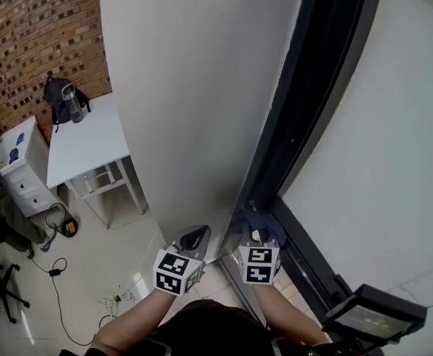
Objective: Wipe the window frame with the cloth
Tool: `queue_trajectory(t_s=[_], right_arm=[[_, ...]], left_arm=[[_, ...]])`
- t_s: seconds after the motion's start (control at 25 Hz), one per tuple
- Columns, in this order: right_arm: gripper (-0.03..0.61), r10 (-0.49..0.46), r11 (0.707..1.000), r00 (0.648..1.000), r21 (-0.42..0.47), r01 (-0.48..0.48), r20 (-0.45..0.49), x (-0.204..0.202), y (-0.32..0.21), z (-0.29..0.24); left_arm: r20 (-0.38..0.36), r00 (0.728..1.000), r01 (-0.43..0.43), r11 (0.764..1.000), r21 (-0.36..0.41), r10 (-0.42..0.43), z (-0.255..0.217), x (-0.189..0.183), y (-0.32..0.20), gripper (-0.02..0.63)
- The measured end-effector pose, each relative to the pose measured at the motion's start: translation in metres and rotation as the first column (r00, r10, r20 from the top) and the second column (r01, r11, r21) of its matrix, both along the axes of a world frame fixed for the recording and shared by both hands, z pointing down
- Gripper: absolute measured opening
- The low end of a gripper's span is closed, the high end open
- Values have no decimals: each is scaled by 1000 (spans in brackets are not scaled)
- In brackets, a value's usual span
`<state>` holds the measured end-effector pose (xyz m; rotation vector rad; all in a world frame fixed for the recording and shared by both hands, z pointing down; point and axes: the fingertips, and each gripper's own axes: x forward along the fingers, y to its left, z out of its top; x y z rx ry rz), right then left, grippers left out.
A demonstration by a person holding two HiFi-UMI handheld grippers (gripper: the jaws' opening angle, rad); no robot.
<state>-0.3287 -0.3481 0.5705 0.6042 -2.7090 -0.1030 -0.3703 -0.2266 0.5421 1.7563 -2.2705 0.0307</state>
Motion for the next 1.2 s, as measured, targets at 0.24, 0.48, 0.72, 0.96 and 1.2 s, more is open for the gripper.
queue_trajectory(t_s=[0.24,0.48,0.72,0.96,1.2], right_arm=[[69,-5,1000,1000,-4,5,14,7,9,-16],[69,85,995,991,46,-90,100,35,2,-46],[69,228,966,956,78,-246,186,97,1,-78],[69,399,897,893,113,-428,210,197,17,-103],[69,563,800,794,92,-594,230,297,27,-115]], left_arm=[[-9,999,-50,998,27,51,-15,3,-12,-6],[-8,987,-161,987,23,162,-16,13,-16,-6],[1,953,-303,951,57,303,-25,41,-17,-6],[-9,881,-471,878,92,473,-32,99,-18,-6],[-7,805,-589,799,122,594,-40,164,-28,-6]])
